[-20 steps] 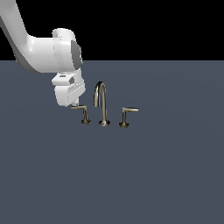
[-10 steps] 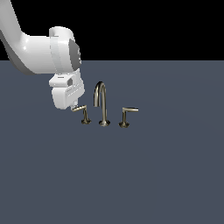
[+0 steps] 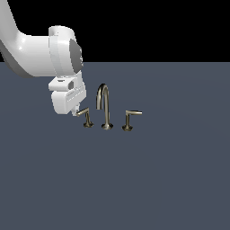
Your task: Turn on the faucet by rotating a designated handle.
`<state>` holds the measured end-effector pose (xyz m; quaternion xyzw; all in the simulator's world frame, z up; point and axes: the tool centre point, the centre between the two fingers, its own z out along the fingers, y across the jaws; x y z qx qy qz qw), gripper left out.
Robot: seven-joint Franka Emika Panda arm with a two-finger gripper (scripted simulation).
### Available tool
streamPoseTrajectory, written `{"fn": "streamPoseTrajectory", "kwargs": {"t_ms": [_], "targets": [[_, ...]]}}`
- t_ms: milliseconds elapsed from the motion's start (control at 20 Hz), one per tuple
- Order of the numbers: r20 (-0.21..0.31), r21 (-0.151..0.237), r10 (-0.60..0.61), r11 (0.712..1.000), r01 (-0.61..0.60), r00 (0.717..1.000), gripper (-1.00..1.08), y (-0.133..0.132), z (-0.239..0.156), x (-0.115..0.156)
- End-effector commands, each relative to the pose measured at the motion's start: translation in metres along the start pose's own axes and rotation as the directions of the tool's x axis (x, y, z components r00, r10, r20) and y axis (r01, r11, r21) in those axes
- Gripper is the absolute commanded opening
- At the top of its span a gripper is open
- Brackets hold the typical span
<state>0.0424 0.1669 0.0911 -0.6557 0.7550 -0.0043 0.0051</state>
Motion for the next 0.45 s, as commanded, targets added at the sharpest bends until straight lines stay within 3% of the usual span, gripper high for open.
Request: {"fn": "streamPoseTrajectory", "kwargs": {"t_ms": [0, 400], "targets": [[-0.003, -0.008, 0.003, 1.0, -0.003, 1.0, -1.0, 0.007, 0.0, 0.01], [-0.002, -0.013, 0.002, 1.0, -0.002, 1.0, -1.0, 0.021, 0.0, 0.03]]}}
